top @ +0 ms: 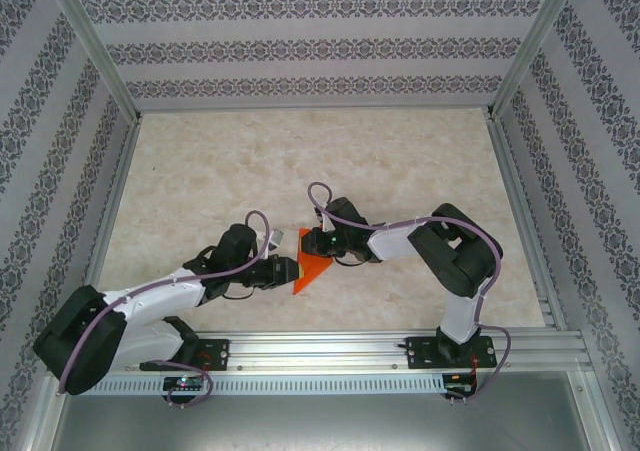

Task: Fold a paper plane with a square sheet of paper (pick it up from the middle)
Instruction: Fourth fold the wing at the center of the table.

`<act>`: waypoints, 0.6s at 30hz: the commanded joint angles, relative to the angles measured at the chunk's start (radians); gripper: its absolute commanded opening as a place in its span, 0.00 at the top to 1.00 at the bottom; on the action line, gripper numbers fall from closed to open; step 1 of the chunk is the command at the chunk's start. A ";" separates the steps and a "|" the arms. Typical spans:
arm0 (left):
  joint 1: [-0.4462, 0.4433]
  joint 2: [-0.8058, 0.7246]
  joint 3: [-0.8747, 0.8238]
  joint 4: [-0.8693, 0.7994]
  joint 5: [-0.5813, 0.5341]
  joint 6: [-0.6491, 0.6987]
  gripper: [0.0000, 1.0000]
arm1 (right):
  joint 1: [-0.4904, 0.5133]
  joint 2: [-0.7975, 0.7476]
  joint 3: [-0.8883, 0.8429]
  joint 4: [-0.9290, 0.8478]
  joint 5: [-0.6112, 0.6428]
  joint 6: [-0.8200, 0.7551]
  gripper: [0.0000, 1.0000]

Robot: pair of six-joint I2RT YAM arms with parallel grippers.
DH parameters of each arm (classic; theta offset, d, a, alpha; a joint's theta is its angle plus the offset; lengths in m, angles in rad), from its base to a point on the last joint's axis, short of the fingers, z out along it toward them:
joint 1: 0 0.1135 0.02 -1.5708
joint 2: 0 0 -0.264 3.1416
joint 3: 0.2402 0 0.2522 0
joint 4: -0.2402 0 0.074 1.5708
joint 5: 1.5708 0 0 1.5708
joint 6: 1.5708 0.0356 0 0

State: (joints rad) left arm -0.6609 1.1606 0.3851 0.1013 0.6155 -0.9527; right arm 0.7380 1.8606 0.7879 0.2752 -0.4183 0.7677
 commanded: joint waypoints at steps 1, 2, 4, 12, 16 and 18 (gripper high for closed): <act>0.010 0.038 0.043 -0.014 -0.022 0.017 0.65 | 0.012 0.101 -0.049 -0.156 0.098 -0.001 0.86; 0.010 0.063 0.042 0.021 -0.017 0.008 0.66 | 0.011 0.104 -0.047 -0.156 0.097 -0.001 0.86; 0.010 0.109 0.039 0.083 -0.011 -0.010 0.65 | 0.011 0.104 -0.046 -0.154 0.096 0.001 0.86; 0.010 0.236 0.073 0.190 0.005 -0.009 0.66 | 0.014 0.105 -0.047 -0.153 0.097 0.006 0.86; 0.010 0.267 0.083 0.213 0.003 -0.004 0.66 | 0.016 0.107 -0.049 -0.151 0.097 0.008 0.86; 0.010 0.290 0.094 0.222 0.006 -0.001 0.65 | 0.016 0.107 -0.049 -0.150 0.097 0.008 0.86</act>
State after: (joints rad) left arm -0.6609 1.4250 0.4480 0.2451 0.6151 -0.9550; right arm 0.7383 1.8698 0.7902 0.2962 -0.4194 0.7856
